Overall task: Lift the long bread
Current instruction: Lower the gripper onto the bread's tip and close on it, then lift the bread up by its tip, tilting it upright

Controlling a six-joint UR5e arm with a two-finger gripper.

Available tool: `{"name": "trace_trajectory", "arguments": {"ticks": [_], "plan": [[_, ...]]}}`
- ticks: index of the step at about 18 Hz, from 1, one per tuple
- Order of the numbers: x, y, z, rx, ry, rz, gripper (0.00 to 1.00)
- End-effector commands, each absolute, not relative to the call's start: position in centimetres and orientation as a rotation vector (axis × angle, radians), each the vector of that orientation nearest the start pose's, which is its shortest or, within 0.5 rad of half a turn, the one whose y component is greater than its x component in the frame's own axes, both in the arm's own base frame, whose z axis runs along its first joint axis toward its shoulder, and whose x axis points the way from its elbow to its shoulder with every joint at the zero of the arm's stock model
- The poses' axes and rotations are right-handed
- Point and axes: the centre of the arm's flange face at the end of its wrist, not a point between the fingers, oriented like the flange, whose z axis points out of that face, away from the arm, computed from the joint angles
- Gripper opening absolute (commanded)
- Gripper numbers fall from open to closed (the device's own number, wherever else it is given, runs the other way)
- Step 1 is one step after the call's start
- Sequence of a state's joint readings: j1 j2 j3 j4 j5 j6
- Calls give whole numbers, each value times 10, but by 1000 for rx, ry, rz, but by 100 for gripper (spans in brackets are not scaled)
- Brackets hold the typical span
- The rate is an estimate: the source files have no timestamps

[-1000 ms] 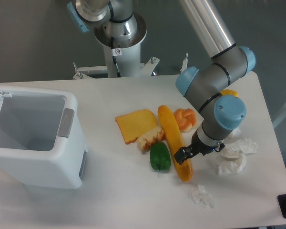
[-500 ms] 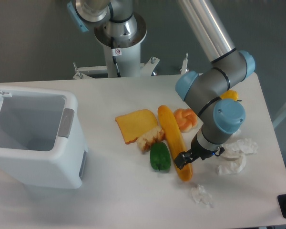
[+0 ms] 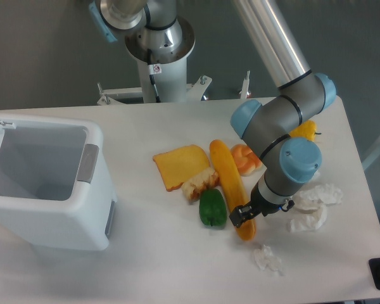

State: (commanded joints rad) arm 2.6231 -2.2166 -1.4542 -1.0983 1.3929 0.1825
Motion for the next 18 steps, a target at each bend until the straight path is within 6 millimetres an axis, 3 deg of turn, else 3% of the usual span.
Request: {"name": "trace_trajectory", "arguments": {"ticks": [3,5,8,11,12,16,18], "plan": [[-522,474,196,-2789,-1300,-280,75],[-520,476,196,-2792,-1296,-280,62],[-519,476,193,-2796,-1296,-286,57],[-519,476,197,-2794,-1294,-278,18],[-518,476,197,-2798,-1291,-276,12],[-517,476,209,-2794,-1276,-253,8],[-517,476,220,-2785,-1275,-230,0]]}}
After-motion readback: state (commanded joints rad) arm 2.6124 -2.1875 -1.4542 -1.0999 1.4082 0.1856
